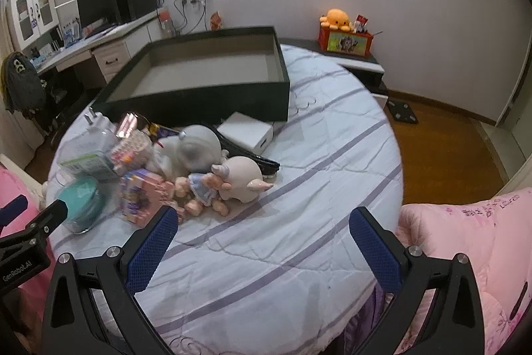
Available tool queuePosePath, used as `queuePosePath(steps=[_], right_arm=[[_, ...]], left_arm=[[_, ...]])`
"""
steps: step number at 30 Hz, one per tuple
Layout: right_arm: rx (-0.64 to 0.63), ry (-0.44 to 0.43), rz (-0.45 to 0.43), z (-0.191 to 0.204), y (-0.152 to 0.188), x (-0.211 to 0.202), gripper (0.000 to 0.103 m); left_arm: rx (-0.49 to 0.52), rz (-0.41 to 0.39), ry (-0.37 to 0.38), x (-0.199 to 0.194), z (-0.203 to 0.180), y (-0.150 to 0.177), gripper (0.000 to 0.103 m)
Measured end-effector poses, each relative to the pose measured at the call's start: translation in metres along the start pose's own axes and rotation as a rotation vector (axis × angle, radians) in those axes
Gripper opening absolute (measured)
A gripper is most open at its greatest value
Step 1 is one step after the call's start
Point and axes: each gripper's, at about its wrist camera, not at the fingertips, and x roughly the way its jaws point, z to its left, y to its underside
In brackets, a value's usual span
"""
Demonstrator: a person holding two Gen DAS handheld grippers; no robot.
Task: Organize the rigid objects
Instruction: 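Grasp the teal case with the left gripper while the right grasps the pig figurine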
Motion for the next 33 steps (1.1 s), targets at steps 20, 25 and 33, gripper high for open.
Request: queuePosePath(steps=[20,25,33], right_arm=[[-0.018,-0.178,0.069,0.007,-0.014,0.076,0.103],[-0.040,-0.199,0.055,0.011,-0.015,0.077,0.084],[-0.021,-0.214,0.053,0.010,-0.012,0.066,0.073]], left_arm=[[-0.037,0.049,0.027,0.058,0.000,0.001,0.087],[-0.010,0.042,0.058,0.053,-0.003,0.000,0.063],[-0.027,0.044,0.091,0.045,0.004,0.004,0.063]])
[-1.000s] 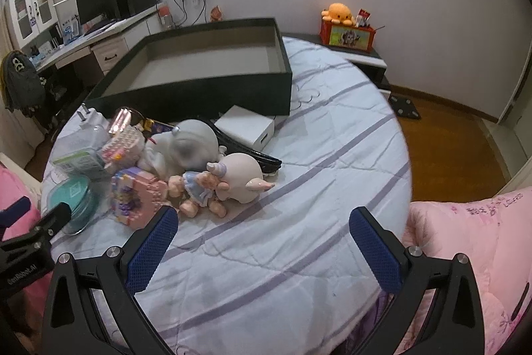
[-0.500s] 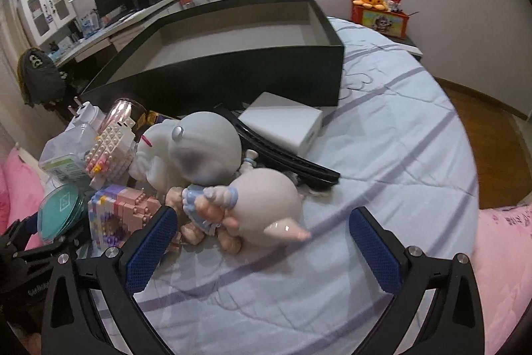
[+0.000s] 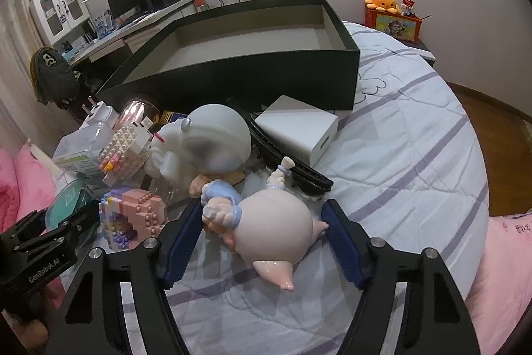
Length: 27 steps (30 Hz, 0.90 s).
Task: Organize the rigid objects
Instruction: 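Grasp the teal case with the left gripper while the right grasps the pig figurine, then carry both items into the green tray and open both grippers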
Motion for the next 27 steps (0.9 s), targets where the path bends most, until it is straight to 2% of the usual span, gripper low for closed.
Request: queuePosePath(steps=[9,13,14,27], right_arm=[[0.018,-0.015,-0.019,-0.004,0.008,-0.022,0.073],[0.022,-0.019,-0.028,-0.006,0.010,-0.029,0.073],[0.021,-0.019,-0.030,-0.006,0.010,-0.031,0.068],[0.017,-0.046,-0.051,-0.005,0.008,-0.041,0.068]], left_arm=[[-0.007,0.008,0.001,-0.013,0.000,0.003,0.063],[0.000,-0.010,0.002,-0.023,-0.001,0.001,0.063],[0.002,-0.014,0.001,-0.025,-0.002,0.000,0.063],[0.010,-0.056,0.007,-0.043,-0.004,-0.007,0.063]])
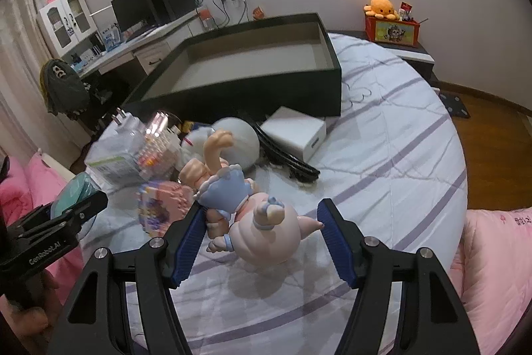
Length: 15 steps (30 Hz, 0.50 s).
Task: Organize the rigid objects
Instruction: 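Carry both items into the green tray and open both grippers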
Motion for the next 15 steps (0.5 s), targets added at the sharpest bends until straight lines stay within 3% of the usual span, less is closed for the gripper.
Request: queuePosePath(steps=[8,15], right_arm=[[-0.029,-0.062,-0.055,0.018,-0.029,-0.019,0.068],[-0.078,-0.081,-0.120,0.031,-0.088,-0.016,0.068]], left_arm=[[0.023,-0.057,0.015,-0.016,-0.009,-0.043,0.063],[0.031,-0.115,0.014,-0.007,-0.018,-0.104,0.063]])
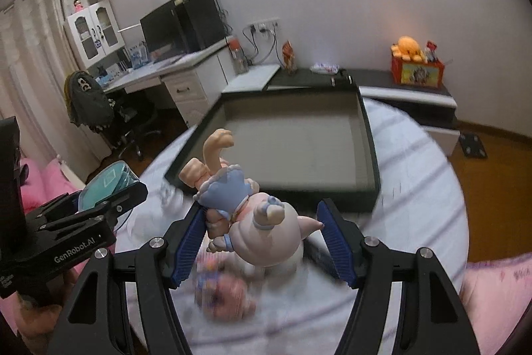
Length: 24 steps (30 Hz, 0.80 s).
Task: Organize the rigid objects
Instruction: 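Carry both items into the green tray and open both grippers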
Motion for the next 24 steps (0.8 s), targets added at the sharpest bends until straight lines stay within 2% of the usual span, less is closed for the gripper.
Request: queuePosePath(steps=[5,9,17,21,24], right_arm=[[-0.006,0.009,-0.009,-0.008,-0.041,0.029,0.068],[0.014,0.023,0.028,-0.020,-0.060,0.067,0.068],[0.066,0.053,0.144,-0.046,-0.060,0.135,0.069],[0.071,0.092,0.193,-0.053,-0.057,0.155,0.069],[0.045,0.129,0.202,-0.051,-0.057,0.157,0.070]], left_arm=[[-0.011,-0.003,0.008,0.035,-0.002,-0.036,0.063],[0.000,0.025,0.005,0.072,-0.009,-0.052,0.063],[0.015,0.156,0.030,0.146,-0.021,-0.056,0.063],[0.016,0.226,0.037,0.164,-0.023,-0.057,0.064],[0.022,0.225,0.014,0.164,-0.023,-0.060,0.070]])
